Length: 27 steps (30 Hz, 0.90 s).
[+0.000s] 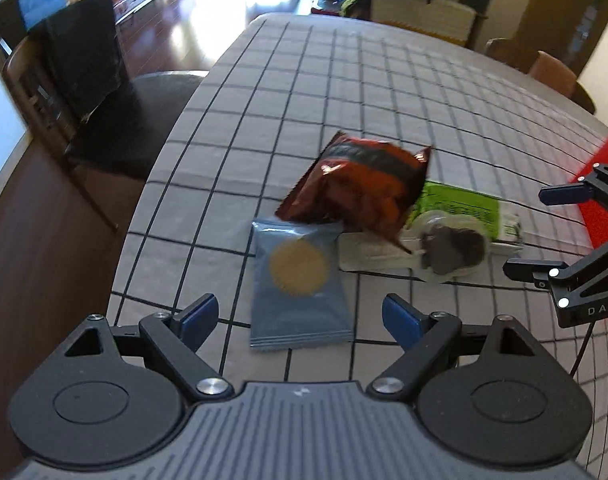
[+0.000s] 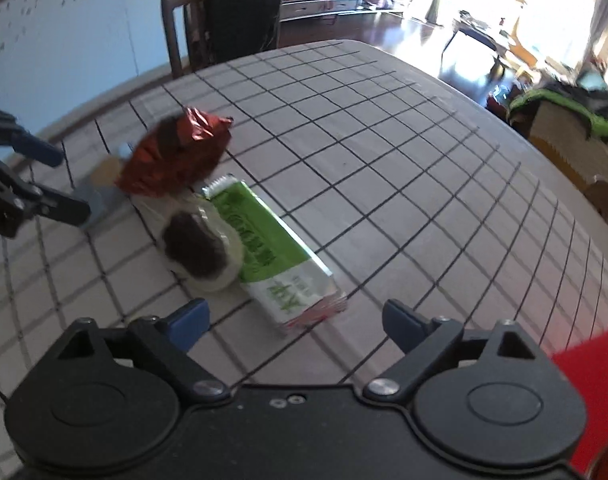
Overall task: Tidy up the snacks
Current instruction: 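Grasp the blue cookie packet with the left tool while the right tool grasps the green packet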
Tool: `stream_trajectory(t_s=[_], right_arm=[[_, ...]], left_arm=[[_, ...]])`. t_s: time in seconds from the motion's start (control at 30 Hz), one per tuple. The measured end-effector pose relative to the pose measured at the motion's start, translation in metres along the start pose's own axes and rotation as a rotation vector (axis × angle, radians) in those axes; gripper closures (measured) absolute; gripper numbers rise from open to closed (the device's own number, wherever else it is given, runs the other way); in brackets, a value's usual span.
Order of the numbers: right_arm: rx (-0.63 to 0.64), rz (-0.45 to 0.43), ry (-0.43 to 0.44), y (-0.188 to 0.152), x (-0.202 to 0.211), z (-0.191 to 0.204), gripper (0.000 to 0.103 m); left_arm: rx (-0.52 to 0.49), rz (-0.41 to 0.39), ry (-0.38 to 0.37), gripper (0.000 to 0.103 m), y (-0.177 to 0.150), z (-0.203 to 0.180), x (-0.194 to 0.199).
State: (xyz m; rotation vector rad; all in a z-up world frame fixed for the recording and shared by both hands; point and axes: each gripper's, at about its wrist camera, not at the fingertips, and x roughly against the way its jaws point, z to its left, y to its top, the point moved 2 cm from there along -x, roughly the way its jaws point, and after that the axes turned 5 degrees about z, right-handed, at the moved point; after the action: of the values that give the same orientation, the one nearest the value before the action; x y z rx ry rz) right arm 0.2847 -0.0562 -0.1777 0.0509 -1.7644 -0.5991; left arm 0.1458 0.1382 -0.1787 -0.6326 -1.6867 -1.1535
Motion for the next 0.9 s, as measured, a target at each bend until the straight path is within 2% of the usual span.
stream_trajectory(t_s=[0.17, 0.3, 0.57, 0.77, 0.9], right_arm=[[0.091, 0.009, 0.052, 0.009, -0.016, -0.003, 0.018], [0.139, -0.01, 0.099, 0.018, -0.023, -0.007, 0.024], [0.135, -0.035, 0.192, 0.03, -0.031, -0.009, 0.037], [0.104, -0.056, 0.176, 0.032, -0.031, 0.0, 0.048], [0.088, -0.071, 0.142, 0.029, -0.027, 0.008, 0.053]], left_arm=[[0.034, 0.038, 0.016, 0.014, 0.002, 0.001, -0.013], [0.041, 0.038, 0.032, 0.014, 0.003, 0.003, -0.018], [0.014, 0.02, 0.059, 0.014, 0.011, 0.002, -0.024], [-0.003, 0.008, 0.074, 0.019, 0.012, 0.001, -0.025], [-0.024, -0.002, 0.081, 0.031, 0.012, -0.001, -0.023]])
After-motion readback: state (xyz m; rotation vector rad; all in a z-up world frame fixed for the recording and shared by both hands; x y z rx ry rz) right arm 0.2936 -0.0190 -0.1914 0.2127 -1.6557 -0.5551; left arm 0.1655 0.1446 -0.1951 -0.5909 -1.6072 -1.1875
